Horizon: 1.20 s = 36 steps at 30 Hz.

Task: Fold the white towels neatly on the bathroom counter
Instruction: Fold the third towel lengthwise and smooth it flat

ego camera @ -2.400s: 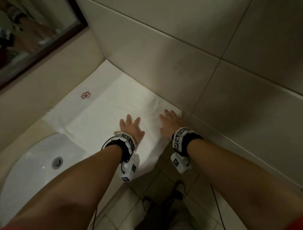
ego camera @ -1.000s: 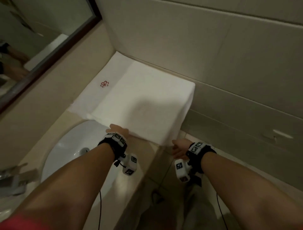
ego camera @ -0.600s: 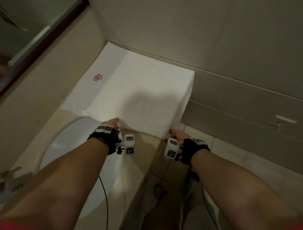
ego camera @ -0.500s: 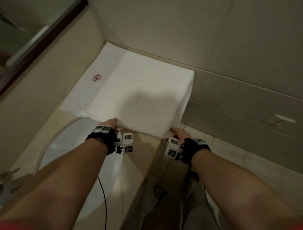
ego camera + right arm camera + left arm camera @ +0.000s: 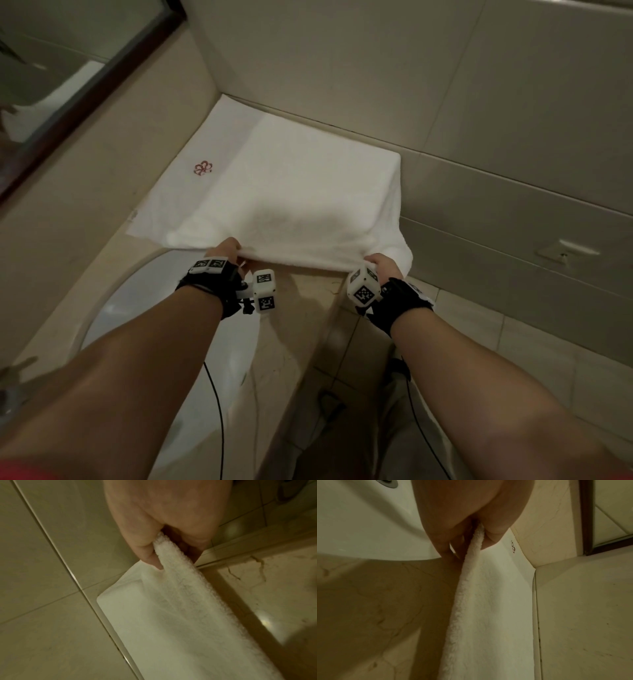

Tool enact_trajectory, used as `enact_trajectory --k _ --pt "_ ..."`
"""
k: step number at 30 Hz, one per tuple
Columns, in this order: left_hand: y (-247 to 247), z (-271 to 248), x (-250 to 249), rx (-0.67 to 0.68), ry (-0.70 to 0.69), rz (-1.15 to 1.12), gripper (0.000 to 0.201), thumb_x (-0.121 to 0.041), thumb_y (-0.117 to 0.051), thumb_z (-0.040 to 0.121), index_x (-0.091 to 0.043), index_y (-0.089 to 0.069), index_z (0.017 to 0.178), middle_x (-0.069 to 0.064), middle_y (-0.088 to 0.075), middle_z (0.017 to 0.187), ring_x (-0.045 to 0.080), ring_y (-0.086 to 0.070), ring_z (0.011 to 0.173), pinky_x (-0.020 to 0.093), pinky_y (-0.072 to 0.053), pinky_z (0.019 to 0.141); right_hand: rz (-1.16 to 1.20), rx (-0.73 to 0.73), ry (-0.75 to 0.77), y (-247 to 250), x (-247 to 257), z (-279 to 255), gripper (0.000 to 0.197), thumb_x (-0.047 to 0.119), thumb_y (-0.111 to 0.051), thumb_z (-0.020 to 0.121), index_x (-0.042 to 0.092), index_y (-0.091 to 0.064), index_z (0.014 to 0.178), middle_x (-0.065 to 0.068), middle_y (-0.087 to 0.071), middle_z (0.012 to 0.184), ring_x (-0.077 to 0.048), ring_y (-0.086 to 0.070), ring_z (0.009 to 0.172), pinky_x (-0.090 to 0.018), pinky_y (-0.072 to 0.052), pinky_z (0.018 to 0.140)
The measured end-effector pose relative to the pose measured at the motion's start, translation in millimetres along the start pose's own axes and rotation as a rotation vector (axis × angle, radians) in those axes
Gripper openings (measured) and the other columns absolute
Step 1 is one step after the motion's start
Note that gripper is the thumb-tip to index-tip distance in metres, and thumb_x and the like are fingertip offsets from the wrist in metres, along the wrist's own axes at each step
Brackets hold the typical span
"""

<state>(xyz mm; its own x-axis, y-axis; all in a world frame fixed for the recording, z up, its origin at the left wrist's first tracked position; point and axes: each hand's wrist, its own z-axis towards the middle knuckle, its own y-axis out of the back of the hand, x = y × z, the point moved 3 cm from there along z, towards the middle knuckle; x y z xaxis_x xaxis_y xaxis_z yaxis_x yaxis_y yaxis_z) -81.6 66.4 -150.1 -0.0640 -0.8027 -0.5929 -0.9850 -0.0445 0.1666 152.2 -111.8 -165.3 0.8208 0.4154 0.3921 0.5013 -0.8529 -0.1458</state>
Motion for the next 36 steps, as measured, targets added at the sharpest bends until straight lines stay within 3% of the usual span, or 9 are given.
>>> enact_trajectory --k 2,6,11,15,19,24,28,32,36 --pt "1.7 2.1 -2.3 -0.004 0.018 0.01 0.01 -0.011 -0.046 0.091 -0.007 -0.054 0.095 0.009 -0.06 0.106 0.023 -0.059 0.083 0.035 -0.048 0.054 0.015 -0.003 0.02 1.2 1.2 -2.8 0.019 0.022 -0.059 0.089 0.01 -0.053 0.077 -0.005 -0.053 0.044 -0.018 -0.049 0.029 -0.018 -0.04 0.039" --pt "3.2 5.5 -0.4 -0.019 0.049 -0.034 0.02 -0.013 -0.046 0.091 -0.006 -0.056 0.107 0.01 -0.062 0.108 0.026 -0.06 0.091 0.037 -0.049 0.054 0.102 0.036 0.044 0.7 2.2 -13.7 0.018 0.022 -0.054 0.096 0.013 -0.05 0.111 -0.006 -0.057 0.082 -0.022 -0.054 0.048 -0.026 -0.04 0.049" --pt "2.1 -2.0 1.2 -0.008 -0.006 -0.07 0.011 -0.012 -0.042 0.093 -0.007 -0.052 0.095 0.01 -0.059 0.094 0.024 -0.059 0.081 0.04 -0.053 0.075 0.138 0.044 0.05 -0.8 -3.4 -8.0 0.018 0.026 -0.059 0.09 0.01 -0.058 0.099 -0.007 -0.057 0.065 -0.021 -0.055 0.042 -0.023 -0.043 0.046" --pt "7.2 -1.6 -2.9 0.001 -0.017 -0.058 0.008 -0.009 -0.043 0.089 -0.005 -0.05 0.088 0.014 -0.059 0.1 0.026 -0.058 0.091 0.039 -0.054 0.072 0.35 -0.054 0.119 4.8 -3.0 -0.2 0.014 0.013 -0.046 0.088 0.006 -0.054 0.079 -0.001 -0.058 0.051 -0.018 -0.054 0.045 -0.025 -0.042 0.059" --pt "6.6 -5.2 -2.9 0.019 0.005 -0.06 0.006 -0.011 -0.045 0.09 -0.007 -0.048 0.086 0.013 -0.055 0.097 0.025 -0.056 0.091 0.038 -0.051 0.068 0.491 0.125 0.118 5.0 -5.9 -3.5 0.03 0.002 -0.031 0.086 0.009 -0.06 0.087 -0.011 -0.067 0.083 -0.028 -0.06 0.074 -0.035 -0.047 0.073" --pt "3.9 -10.3 -1.8 0.061 0.024 -0.09 0.014 -0.018 -0.048 0.096 -0.008 -0.048 0.087 0.01 -0.054 0.09 0.022 -0.056 0.077 0.035 -0.049 0.062 0.489 0.254 0.07 -2.3 -6.9 -12.3 0.02 0.002 -0.037 0.087 0.01 -0.052 0.076 -0.003 -0.047 0.063 -0.016 -0.049 0.041 -0.021 -0.045 0.041" --pt "8.2 -12.7 -0.1 0.092 0.014 -0.129 0.022 -0.027 -0.055 0.098 -0.005 -0.055 0.101 0.01 -0.06 0.092 0.023 -0.06 0.077 0.031 -0.05 0.063 0.568 0.327 0.122 -8.2 -9.1 -16.2 0.02 0.008 -0.046 0.088 0.003 -0.065 0.091 -0.009 -0.068 0.084 -0.024 -0.068 0.066 -0.029 -0.056 0.057" --pt "14.8 -13.9 2.9 0.089 -0.012 -0.186 0.026 -0.02 -0.055 0.098 -0.005 -0.054 0.119 0.012 -0.06 0.111 0.024 -0.06 0.093 0.029 -0.05 0.075 0.428 0.222 0.098 2.7 -15.3 -8.7 0.036 0.013 -0.063 0.087 0.004 -0.061 0.122 -0.01 -0.067 0.088 -0.022 -0.066 0.06 -0.027 -0.053 0.051" --pt "24.7 -9.7 5.3 0.051 -0.056 -0.08 0.028 -0.007 -0.05 0.098 0.001 -0.052 0.125 0.018 -0.056 0.129 0.027 -0.06 0.11 0.034 -0.052 0.083 -0.028 0.044 0.064 14.0 -20.0 0.2 0.03 0.011 -0.063 0.089 0.005 -0.059 0.119 -0.013 -0.062 0.085 -0.022 -0.059 0.059 -0.032 -0.047 0.052"
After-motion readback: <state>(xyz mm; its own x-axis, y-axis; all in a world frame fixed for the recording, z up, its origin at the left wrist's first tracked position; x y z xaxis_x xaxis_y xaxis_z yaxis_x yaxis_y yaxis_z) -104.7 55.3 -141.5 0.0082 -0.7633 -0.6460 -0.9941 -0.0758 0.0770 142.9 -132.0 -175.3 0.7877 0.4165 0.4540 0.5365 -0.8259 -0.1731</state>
